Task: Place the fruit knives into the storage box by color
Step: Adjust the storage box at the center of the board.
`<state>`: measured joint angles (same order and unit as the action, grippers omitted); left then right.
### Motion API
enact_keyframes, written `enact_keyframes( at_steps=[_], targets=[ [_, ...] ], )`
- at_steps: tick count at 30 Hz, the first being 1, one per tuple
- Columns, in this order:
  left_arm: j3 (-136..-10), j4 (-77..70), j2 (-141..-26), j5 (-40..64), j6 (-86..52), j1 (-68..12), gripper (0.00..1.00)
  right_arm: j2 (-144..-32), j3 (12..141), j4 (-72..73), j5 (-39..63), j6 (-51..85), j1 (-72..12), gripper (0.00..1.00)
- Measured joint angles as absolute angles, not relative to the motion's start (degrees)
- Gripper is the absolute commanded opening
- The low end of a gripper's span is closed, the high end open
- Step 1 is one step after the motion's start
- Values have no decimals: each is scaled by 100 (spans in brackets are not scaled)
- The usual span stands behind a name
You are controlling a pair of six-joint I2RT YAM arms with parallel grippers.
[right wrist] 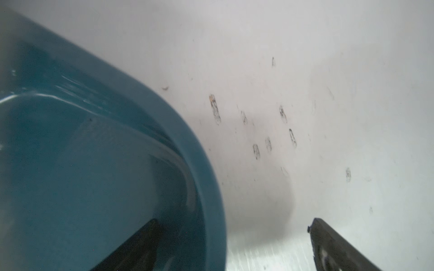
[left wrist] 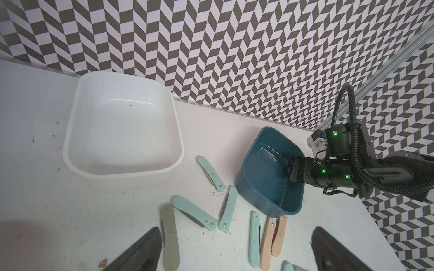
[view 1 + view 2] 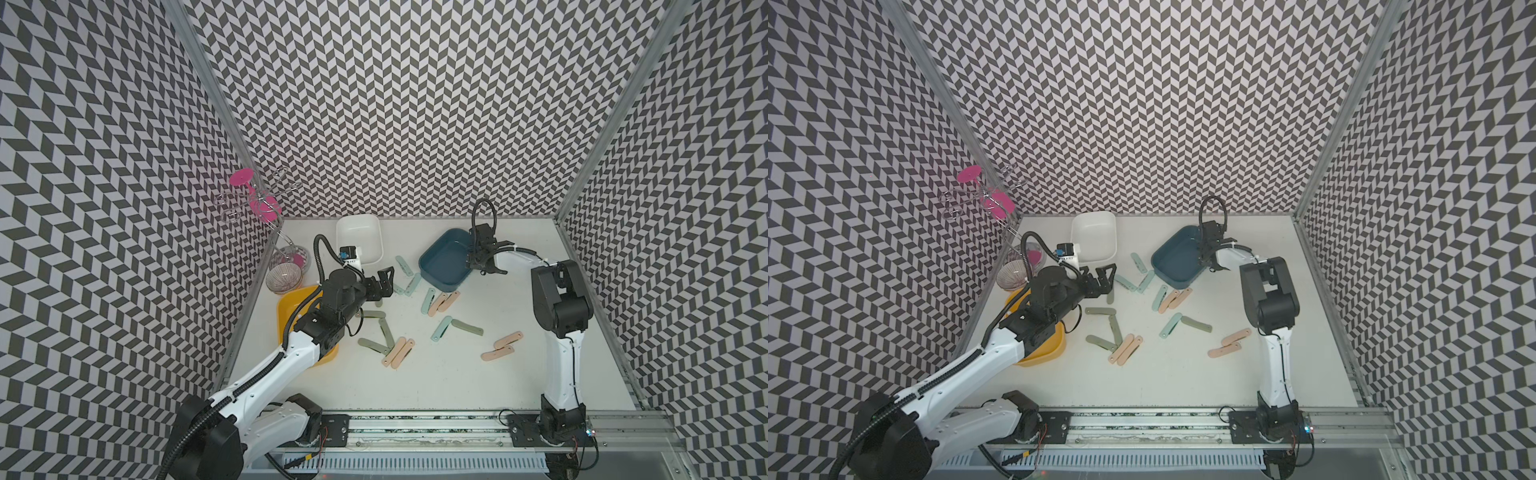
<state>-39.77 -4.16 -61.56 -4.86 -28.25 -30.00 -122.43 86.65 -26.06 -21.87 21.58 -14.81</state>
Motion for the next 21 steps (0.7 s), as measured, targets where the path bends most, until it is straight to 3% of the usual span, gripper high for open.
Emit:
enact_keyframes(
  at_steps=[9, 21],
  targets=[
    [-3966, -416, -6145, -486, -2864, -3068, 99, -11736, 8038, -2486, -2012, 2237, -1479, 97],
    [-3966, -416, -6254, -486, -2849, -3079, 99, -12436, 10309, -2967, -1975, 1992, -1232, 97]
  ],
)
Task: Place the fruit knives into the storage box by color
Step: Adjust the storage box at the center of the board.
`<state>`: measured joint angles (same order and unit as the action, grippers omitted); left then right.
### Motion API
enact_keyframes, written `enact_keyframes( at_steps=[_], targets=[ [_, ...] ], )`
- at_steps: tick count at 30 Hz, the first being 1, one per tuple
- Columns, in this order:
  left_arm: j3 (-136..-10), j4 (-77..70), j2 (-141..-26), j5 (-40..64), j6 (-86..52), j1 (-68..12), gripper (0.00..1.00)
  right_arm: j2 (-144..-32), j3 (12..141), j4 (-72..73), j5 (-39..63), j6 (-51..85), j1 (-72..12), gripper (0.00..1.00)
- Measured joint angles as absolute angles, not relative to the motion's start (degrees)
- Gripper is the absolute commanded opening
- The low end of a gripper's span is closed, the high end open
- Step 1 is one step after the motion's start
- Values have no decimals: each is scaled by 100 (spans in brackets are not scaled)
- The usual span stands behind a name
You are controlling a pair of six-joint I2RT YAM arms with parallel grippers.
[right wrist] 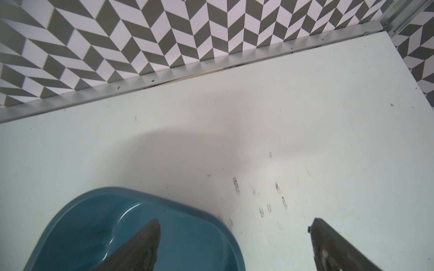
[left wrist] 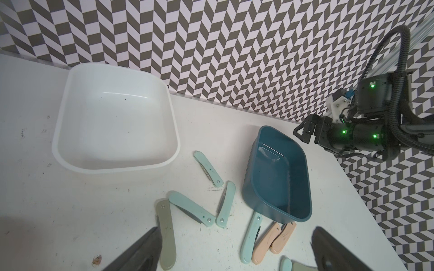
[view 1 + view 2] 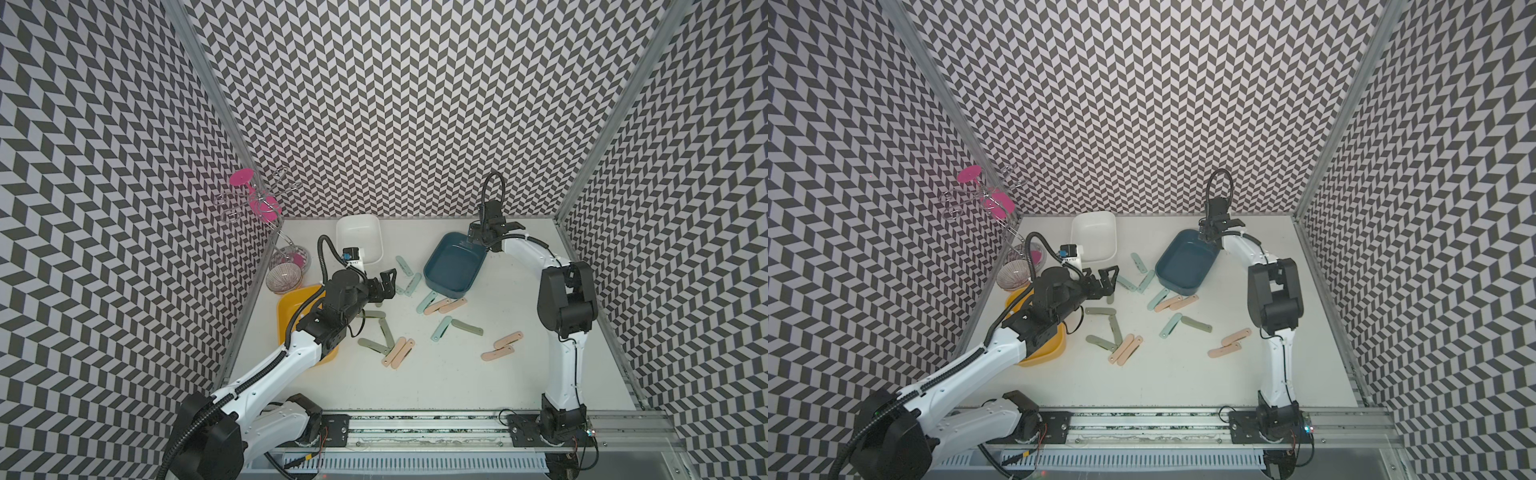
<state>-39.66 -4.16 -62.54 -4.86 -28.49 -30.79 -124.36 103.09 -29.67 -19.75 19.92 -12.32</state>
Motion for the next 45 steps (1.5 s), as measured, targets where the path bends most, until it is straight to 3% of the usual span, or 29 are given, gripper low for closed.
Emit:
enact_keyframes(
  at_steps=[14, 30, 45],
  targets=[
    [-3966, -416, -6305, -482, -2840, -3105, 99, -12785, 9671, -3122, -1953, 1988, -1164, 98],
    [-3966, -416, -6379, -473, -2958, -3332, 99, -11231, 7511, -2602, -1791, 2322, -845, 97],
    [-3966, -416, -6375, -489, -2967, -3411, 99, -10082, 6062, -1332, 489, 3282, -1212, 95]
  ],
)
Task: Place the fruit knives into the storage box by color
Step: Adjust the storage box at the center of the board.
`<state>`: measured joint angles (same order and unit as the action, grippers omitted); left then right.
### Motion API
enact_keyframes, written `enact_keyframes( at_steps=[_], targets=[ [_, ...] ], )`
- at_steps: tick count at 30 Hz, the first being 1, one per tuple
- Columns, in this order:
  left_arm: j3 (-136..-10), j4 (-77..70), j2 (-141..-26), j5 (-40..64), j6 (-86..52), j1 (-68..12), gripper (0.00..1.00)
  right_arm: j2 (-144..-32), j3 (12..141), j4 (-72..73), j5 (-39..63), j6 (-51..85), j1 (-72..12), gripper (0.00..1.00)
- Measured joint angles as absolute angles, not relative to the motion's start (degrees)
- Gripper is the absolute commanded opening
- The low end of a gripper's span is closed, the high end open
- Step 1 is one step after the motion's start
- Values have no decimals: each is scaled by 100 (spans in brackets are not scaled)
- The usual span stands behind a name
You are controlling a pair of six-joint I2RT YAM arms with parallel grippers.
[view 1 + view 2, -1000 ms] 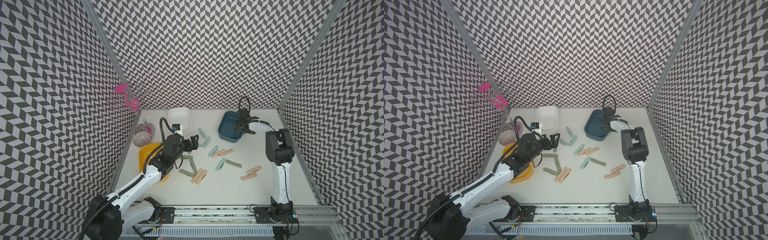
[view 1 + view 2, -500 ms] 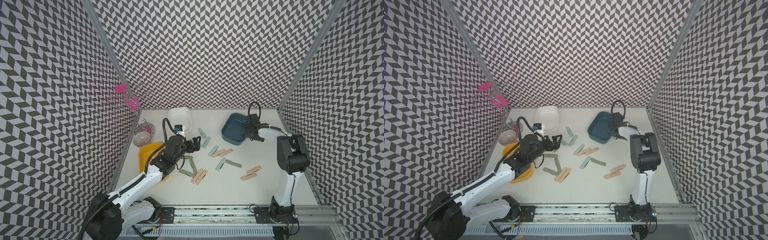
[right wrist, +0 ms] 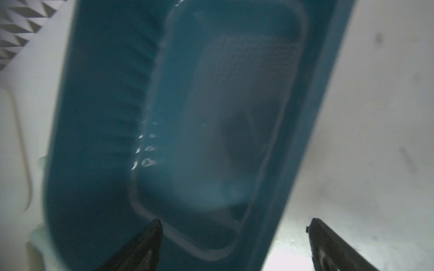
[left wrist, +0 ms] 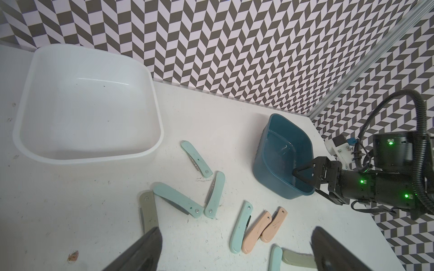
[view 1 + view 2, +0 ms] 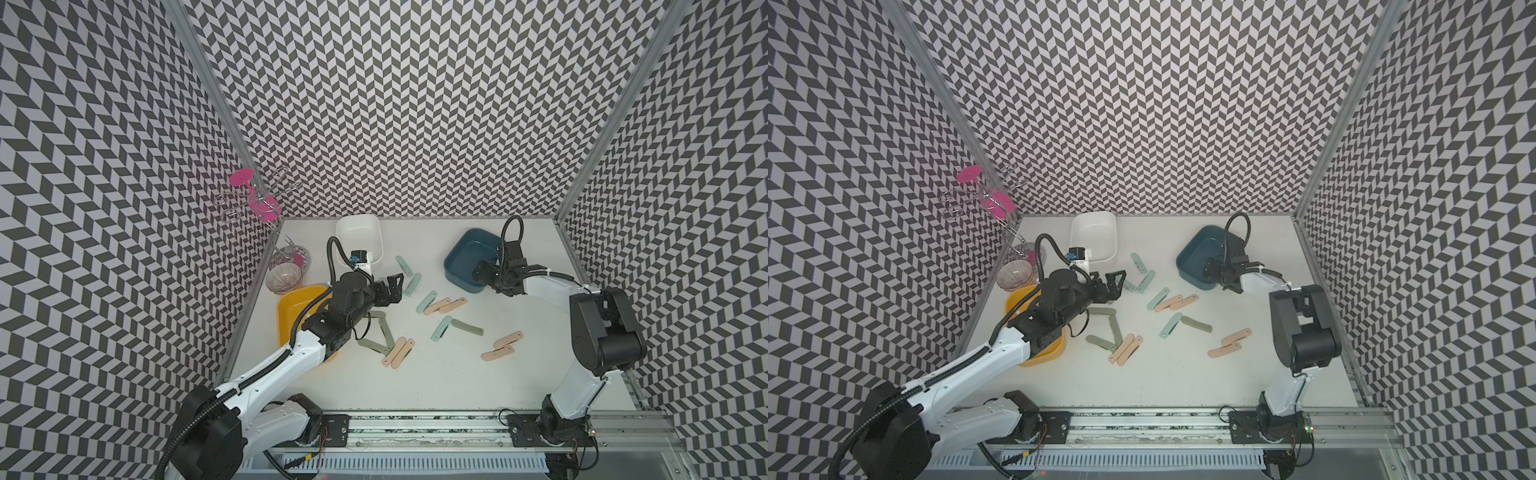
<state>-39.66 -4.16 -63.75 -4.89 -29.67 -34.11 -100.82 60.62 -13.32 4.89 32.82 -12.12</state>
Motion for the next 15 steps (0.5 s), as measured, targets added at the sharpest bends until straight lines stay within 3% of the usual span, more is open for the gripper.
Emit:
enact_keyframes(
  at_steps=[6, 15],
  targets=[
    [-3966, -416, -6375, -504, -2967, -3411, 99, -10136, 6246, -998, 1170, 3605, -1682, 93],
    [-3966, -421, -6453, -517, -2967, -3411, 99, -10575, 7546, -1184, 1800, 3131, -2224, 88]
  ],
)
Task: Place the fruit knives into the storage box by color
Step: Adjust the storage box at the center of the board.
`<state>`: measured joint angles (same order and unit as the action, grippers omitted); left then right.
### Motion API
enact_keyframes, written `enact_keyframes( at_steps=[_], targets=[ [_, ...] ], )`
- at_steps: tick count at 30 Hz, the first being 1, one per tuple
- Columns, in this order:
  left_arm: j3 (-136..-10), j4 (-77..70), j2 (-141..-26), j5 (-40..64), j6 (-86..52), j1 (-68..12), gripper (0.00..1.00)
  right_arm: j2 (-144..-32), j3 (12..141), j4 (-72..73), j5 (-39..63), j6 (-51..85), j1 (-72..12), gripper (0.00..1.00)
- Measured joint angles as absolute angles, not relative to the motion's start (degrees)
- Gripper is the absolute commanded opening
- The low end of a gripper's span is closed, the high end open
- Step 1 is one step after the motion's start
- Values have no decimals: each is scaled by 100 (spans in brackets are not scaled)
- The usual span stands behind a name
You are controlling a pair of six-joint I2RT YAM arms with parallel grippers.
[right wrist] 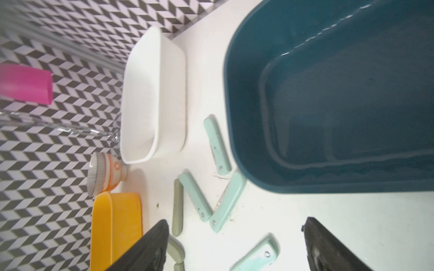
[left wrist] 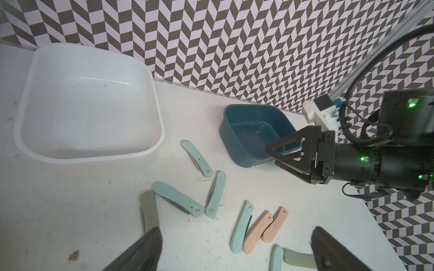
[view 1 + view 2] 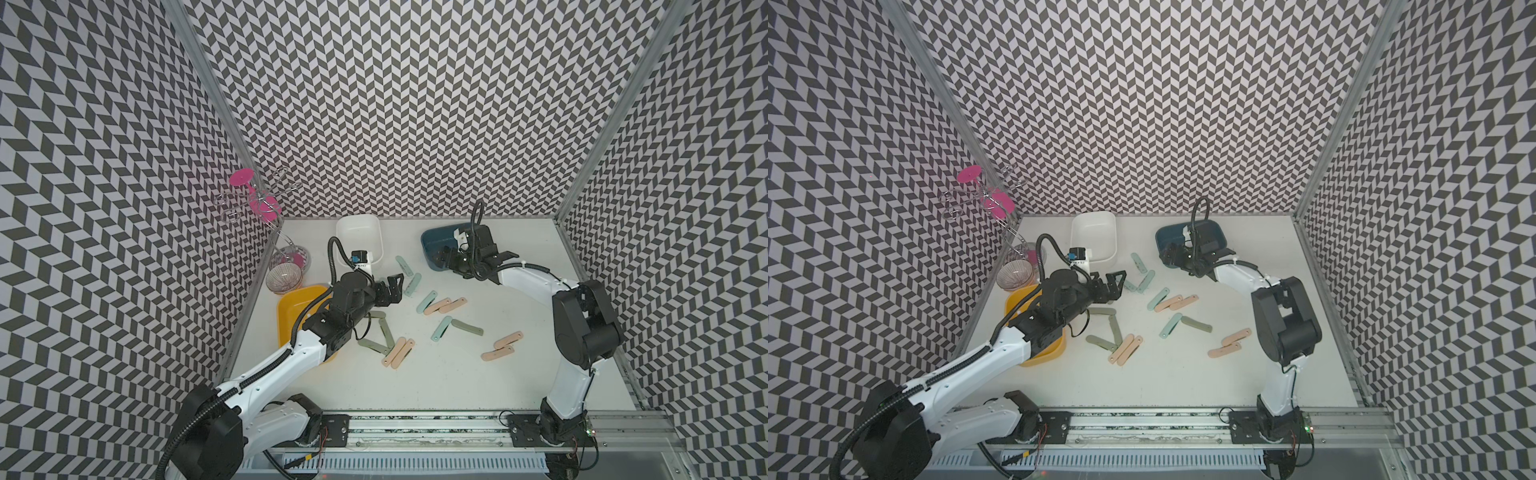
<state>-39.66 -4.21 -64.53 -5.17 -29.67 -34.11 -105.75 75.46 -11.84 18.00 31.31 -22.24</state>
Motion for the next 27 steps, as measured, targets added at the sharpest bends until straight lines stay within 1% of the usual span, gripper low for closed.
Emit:
enact_keyframes(
  at_steps=[4, 8, 11, 16, 20, 23, 27],
  targets=[
    [-3966, -423, -6560, -510, -2967, -3411, 99, -10269, 7588, -1538, 1378, 2766, -2058, 90],
    [-3966, -434, -6613, -504, -2965, -3411, 99, -9996, 7642, -1675, 600, 2523, -1588, 93],
    [-3966, -451, -6641, -489, -2963, -3411, 99, -10101, 8023, -1881, -60, 2349, -1310, 94],
    [-3966, -462, -6665, -478, -2952, -3413, 99, -10947, 9288, -2272, -976, 2102, -1232, 96],
    [-3966, -462, -6670, -473, -2945, -3411, 99, -11858, 10182, -2746, -1428, 1949, -1214, 95],
    [-3966, -462, -6670, -471, -2943, -3413, 99, -12401, 10549, -3142, -1586, 1896, -1181, 95],
    [-3966, -462, -6667, -469, -2945, -3413, 99, -12687, 10571, -3487, -1697, 1852, -1153, 95]
  ],
)
